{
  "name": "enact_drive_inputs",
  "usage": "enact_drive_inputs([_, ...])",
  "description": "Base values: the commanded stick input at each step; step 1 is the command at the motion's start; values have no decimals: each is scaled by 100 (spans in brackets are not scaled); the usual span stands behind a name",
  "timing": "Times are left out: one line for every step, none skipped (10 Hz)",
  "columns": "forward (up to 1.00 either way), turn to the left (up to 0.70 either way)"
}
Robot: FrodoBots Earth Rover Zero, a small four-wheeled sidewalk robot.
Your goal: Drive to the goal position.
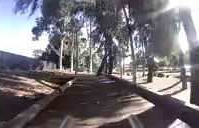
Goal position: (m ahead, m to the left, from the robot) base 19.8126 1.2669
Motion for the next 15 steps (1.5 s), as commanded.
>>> enact_drive_inputs([100,0])
enact_drive_inputs([100,0])
enact_drive_inputs([100,0])
enact_drive_inputs([100,19])
enact_drive_inputs([100,40])
enact_drive_inputs([100,36])
enact_drive_inputs([100,0])
enact_drive_inputs([100,0])
enact_drive_inputs([100,0])
enact_drive_inputs([100,0])
enact_drive_inputs([100,0])
enact_drive_inputs([100,0])
enact_drive_inputs([100,0])
enact_drive_inputs([100,0])
enact_drive_inputs([100,0])
